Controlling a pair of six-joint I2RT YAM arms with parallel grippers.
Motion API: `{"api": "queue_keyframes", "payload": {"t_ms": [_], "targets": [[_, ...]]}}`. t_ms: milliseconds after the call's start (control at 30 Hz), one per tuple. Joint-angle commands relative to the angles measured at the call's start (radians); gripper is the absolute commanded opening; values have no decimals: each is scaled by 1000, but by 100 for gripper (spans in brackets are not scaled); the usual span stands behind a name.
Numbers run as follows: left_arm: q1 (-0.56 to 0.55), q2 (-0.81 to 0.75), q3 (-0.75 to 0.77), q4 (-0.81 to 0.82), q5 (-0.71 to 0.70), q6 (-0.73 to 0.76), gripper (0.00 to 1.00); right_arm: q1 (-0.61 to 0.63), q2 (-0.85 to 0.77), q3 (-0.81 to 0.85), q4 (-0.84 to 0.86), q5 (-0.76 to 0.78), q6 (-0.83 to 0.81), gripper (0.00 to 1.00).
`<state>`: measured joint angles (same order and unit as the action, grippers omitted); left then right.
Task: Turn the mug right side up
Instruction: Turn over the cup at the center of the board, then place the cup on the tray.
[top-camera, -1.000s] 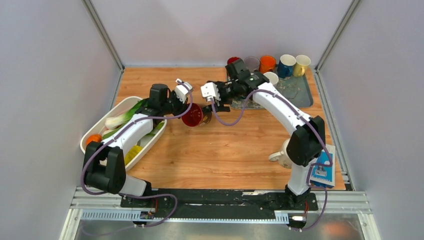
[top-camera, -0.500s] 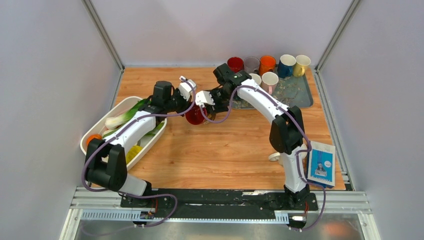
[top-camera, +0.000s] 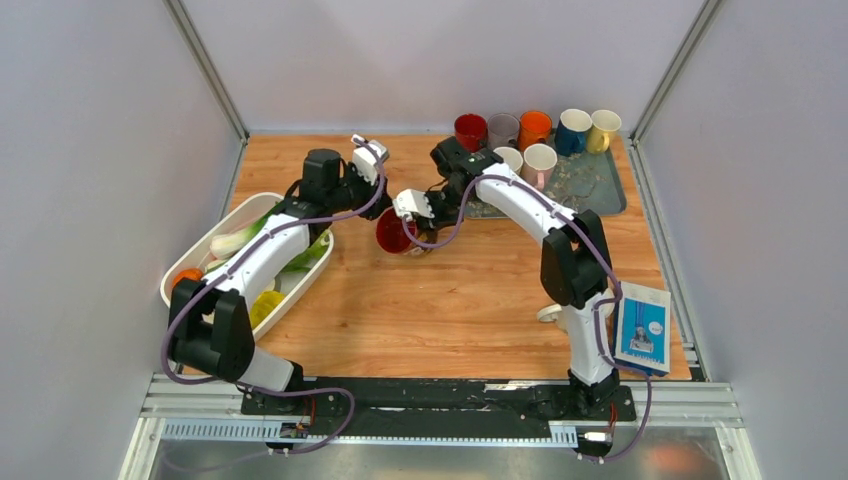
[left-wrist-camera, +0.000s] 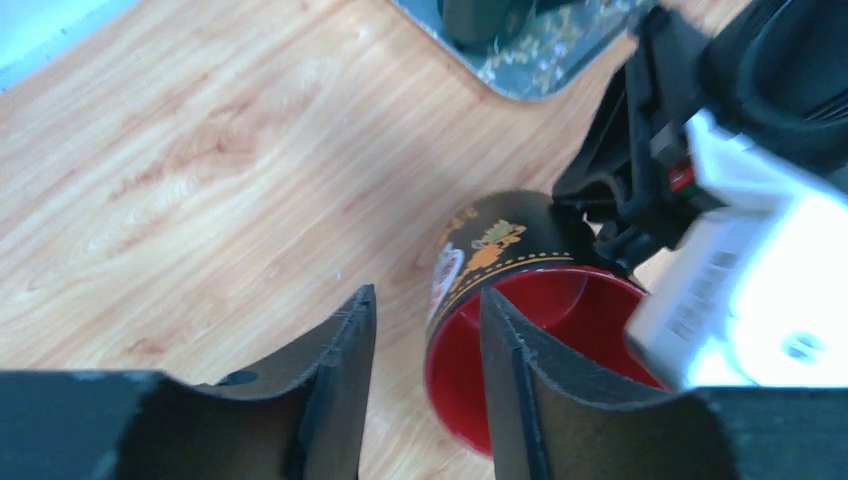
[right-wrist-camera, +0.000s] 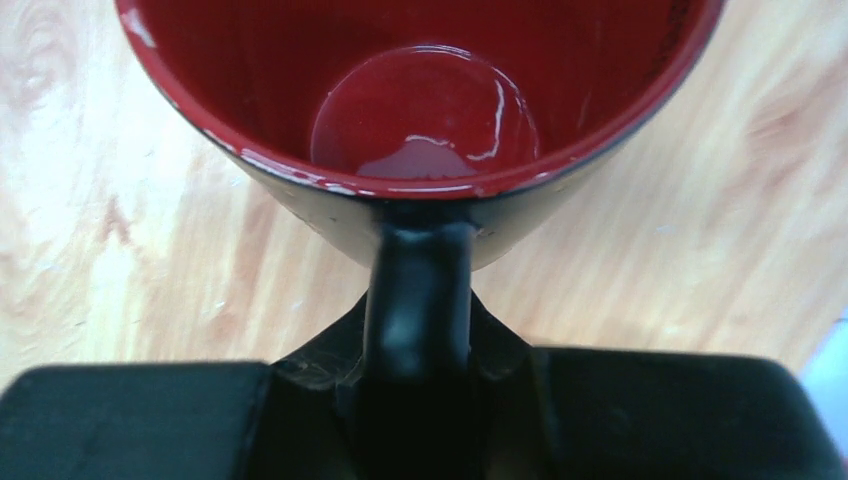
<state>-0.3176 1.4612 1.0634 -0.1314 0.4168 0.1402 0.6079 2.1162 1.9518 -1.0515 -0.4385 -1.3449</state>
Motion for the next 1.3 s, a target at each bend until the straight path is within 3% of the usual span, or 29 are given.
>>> {"api": "queue_keyframes", "payload": {"t_ms": [0, 200, 500, 667, 733, 900, 1267], "targets": [[33, -91, 83, 50, 59, -56, 56, -89, -167, -107, 7, -109, 68, 0], [58, -155, 58, 134, 82, -69, 59, -256, -376, -298, 8, -251, 141, 0], [58, -11, 135, 195, 87, -151, 56, -608, -592, -357, 18, -416, 357, 0], [60, 28, 179, 196, 82, -149, 55, -895, -563, -395, 229, -482, 599, 0], [60, 31, 186, 190, 80, -142, 55, -956, -538, -422, 349, -458, 693, 0], [60, 24, 182, 167, 60, -120, 54, -1031, -465, -455, 576, -333, 793, 0], [60, -6, 152, 121, 29, -111, 54, -1027, -174, -300, 676, -189, 805, 0]]}}
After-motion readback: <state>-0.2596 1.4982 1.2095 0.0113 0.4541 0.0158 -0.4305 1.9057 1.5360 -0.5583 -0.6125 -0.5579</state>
